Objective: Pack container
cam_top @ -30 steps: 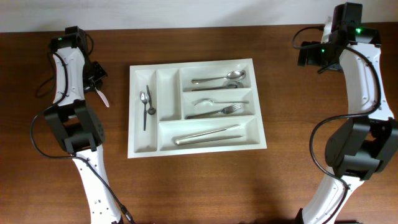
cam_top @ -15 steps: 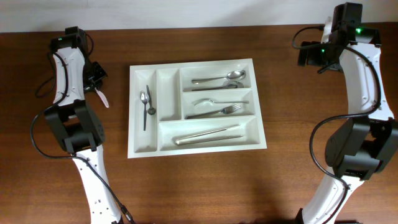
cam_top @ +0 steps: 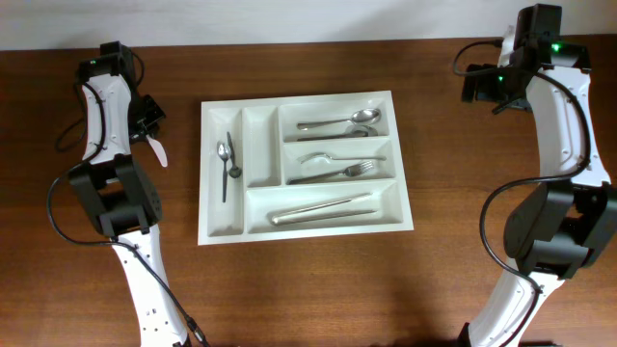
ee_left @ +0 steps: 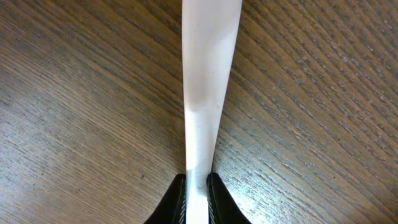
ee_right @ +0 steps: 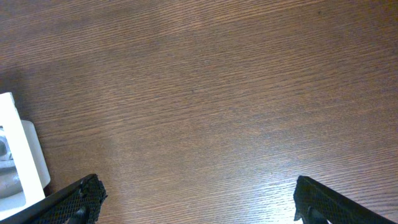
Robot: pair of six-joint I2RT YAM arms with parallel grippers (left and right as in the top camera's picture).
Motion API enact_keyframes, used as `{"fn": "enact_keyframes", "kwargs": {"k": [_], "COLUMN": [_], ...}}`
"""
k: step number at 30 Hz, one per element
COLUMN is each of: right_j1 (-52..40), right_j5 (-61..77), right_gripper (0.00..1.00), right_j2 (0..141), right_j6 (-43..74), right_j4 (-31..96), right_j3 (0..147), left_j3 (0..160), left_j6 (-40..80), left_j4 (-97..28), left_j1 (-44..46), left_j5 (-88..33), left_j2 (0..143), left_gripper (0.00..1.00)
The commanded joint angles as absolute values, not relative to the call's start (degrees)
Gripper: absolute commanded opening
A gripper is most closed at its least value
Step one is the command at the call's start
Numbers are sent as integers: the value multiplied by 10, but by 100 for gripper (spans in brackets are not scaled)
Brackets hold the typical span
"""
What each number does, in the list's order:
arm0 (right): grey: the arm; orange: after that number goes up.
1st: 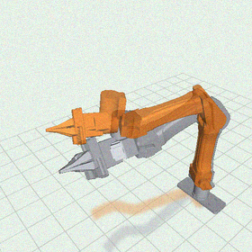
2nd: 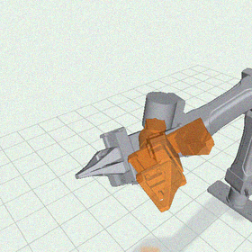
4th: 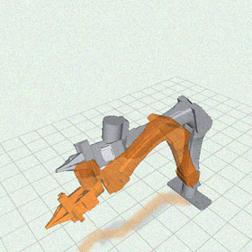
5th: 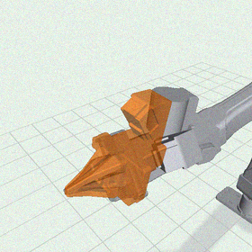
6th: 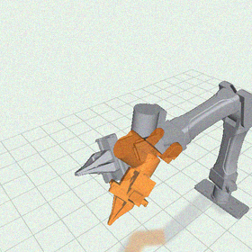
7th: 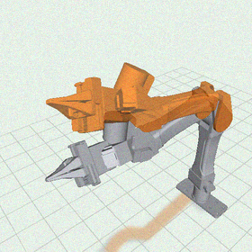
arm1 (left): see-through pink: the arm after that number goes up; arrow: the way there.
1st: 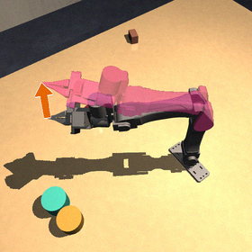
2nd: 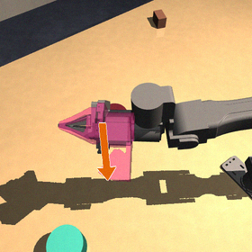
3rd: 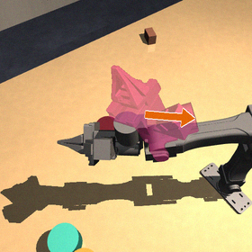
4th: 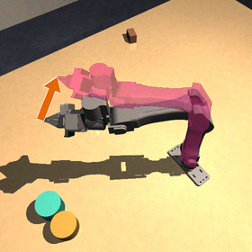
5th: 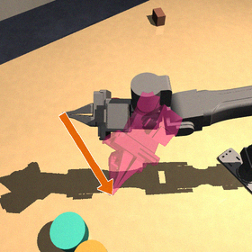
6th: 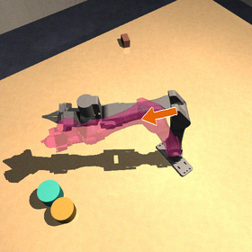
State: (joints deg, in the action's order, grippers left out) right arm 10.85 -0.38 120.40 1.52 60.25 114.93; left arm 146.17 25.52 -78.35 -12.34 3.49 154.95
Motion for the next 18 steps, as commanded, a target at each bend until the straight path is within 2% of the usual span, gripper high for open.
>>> {"fn": "enact_keyframes", "kwargs": {"k": [1, 14, 17, 18], "right_j1": [110, 110, 110, 110], "right_j5": [-5, -5, -5, -5], "right_gripper": [99, 99, 99, 99], "right_j2": [1194, 1194, 1194, 1194], "right_j6": [20, 20, 20, 20], "right_j4": [603, 603, 603, 603], "right_j3": [1148, 1148, 1148, 1148], "left_j3": [1434, 1434, 1434, 1434], "left_j6": [248, 248, 248, 248], "left_j4": [-766, -764, -761, -762], "left_j1": [-112, -96, -96, -96], "left_j5": [23, 17, 17, 16], "left_j2": [1632, 1672, 1677, 1679], "left_gripper": [9, 10, 23, 33]}}
